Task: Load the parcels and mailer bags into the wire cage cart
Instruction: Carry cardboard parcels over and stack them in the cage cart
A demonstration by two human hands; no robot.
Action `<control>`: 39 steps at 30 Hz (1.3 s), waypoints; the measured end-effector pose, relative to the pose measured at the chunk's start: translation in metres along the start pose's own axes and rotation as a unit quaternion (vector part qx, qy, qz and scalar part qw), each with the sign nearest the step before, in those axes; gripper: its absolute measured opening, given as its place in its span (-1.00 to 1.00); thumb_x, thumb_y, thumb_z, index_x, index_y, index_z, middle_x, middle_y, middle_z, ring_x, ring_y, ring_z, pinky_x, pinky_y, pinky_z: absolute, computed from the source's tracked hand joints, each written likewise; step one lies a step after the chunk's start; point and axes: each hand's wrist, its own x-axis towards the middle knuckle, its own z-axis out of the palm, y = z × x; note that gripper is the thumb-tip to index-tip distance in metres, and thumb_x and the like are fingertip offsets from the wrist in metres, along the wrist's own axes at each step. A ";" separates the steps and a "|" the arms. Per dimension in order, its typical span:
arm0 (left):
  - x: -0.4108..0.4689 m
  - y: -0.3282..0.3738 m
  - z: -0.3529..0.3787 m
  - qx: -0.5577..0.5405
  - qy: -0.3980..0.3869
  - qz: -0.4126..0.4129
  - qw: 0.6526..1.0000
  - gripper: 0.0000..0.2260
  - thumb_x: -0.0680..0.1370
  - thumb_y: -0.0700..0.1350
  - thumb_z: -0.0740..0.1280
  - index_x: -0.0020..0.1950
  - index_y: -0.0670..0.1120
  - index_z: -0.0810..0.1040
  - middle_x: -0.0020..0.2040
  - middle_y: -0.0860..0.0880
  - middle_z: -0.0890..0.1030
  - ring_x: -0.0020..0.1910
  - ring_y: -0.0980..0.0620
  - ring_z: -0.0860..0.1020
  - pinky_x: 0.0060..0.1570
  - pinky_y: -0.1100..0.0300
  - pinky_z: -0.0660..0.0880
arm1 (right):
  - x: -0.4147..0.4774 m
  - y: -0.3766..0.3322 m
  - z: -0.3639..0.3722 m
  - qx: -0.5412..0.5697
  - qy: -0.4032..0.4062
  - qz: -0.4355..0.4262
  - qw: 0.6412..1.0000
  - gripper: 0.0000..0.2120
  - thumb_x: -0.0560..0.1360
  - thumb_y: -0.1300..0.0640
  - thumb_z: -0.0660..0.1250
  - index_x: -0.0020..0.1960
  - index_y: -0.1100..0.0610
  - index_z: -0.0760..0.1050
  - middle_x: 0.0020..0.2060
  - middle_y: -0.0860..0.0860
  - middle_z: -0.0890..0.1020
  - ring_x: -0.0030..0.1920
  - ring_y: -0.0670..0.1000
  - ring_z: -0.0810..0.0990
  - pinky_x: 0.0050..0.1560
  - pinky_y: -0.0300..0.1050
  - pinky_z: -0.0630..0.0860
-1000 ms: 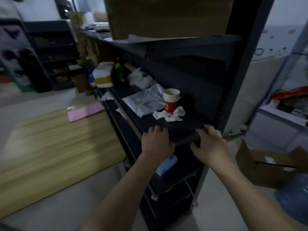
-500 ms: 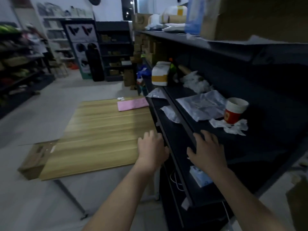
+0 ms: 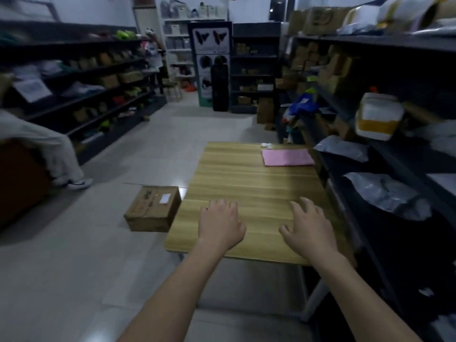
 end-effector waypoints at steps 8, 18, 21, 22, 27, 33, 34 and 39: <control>0.014 -0.140 -0.002 0.022 -0.014 -0.077 0.997 -0.62 0.56 0.13 0.19 0.27 -0.06 0.42 0.29 -0.11 0.47 0.27 -0.14 0.43 0.16 -0.05 0.40 | 0.052 -0.110 0.028 0.013 -0.022 -0.028 0.999 -0.39 0.54 -0.21 0.22 0.53 -0.02 0.25 0.56 0.03 0.19 0.50 0.13 0.22 0.36 0.10 0.39; 0.040 -0.248 0.025 -0.012 -0.018 -0.185 0.982 -0.63 0.55 0.08 0.20 0.29 -0.07 0.43 0.25 -0.10 0.50 0.23 -0.12 0.47 0.11 -0.01 0.44 | 0.124 -0.212 0.081 0.009 -0.075 -0.089 0.993 -0.40 0.54 -0.18 0.24 0.54 -0.08 0.22 0.57 0.05 0.17 0.51 0.17 0.22 0.40 0.11 0.36; 0.065 -0.281 0.039 -0.016 -0.034 -0.201 0.979 -0.60 0.55 0.08 0.20 0.32 -0.07 0.41 0.28 -0.11 0.48 0.25 -0.13 0.45 0.12 -0.02 0.44 | 0.157 -0.244 0.103 0.009 -0.084 -0.107 0.991 -0.39 0.55 -0.19 0.24 0.55 -0.08 0.19 0.58 0.04 0.15 0.52 0.17 0.21 0.39 0.13 0.38; 0.075 -0.293 0.044 -0.016 -0.040 -0.206 0.978 -0.60 0.55 0.09 0.20 0.32 -0.08 0.41 0.29 -0.11 0.48 0.26 -0.13 0.45 0.12 -0.02 0.43 | 0.170 -0.256 0.109 0.012 -0.090 -0.110 0.990 -0.38 0.56 -0.19 0.23 0.56 -0.09 0.18 0.58 0.04 0.14 0.52 0.17 0.20 0.38 0.13 0.38; 0.138 -0.360 0.068 -0.020 -0.061 -0.217 0.974 -0.59 0.54 0.09 0.21 0.32 -0.07 0.41 0.27 -0.12 0.48 0.23 -0.14 0.46 0.09 0.01 0.44 | 0.242 -0.303 0.141 0.025 -0.112 -0.109 0.987 -0.37 0.55 -0.19 0.24 0.56 -0.08 0.18 0.58 0.04 0.14 0.52 0.18 0.20 0.37 0.15 0.38; 0.201 -0.444 0.081 -0.051 -0.091 -0.246 0.964 -0.61 0.54 0.09 0.22 0.30 -0.07 0.41 0.24 -0.13 0.48 0.24 -0.17 0.46 0.09 0.00 0.45 | 0.315 -0.363 0.158 0.022 -0.147 -0.124 0.981 -0.26 0.47 -0.28 0.29 0.57 -0.07 0.19 0.58 0.03 0.14 0.52 0.18 0.19 0.37 0.14 0.36; 0.208 -0.457 0.082 -0.053 -0.094 -0.250 0.962 -0.62 0.54 0.08 0.22 0.29 -0.06 0.41 0.23 -0.13 0.48 0.24 -0.17 0.46 0.09 -0.01 0.45 | 0.325 -0.376 0.159 0.020 -0.148 -0.129 0.980 -0.25 0.46 -0.29 0.29 0.57 -0.07 0.19 0.57 0.03 0.15 0.51 0.19 0.20 0.36 0.14 0.36; 0.236 -0.520 0.089 -0.056 -0.094 -0.254 0.961 -0.66 0.55 0.04 0.21 0.27 -0.06 0.42 0.21 -0.14 0.49 0.22 -0.19 0.47 0.07 -0.02 0.45 | 0.364 -0.445 0.174 0.010 -0.152 -0.148 0.977 -0.26 0.45 -0.24 0.28 0.56 -0.04 0.21 0.56 0.05 0.18 0.49 0.20 0.23 0.32 0.14 0.41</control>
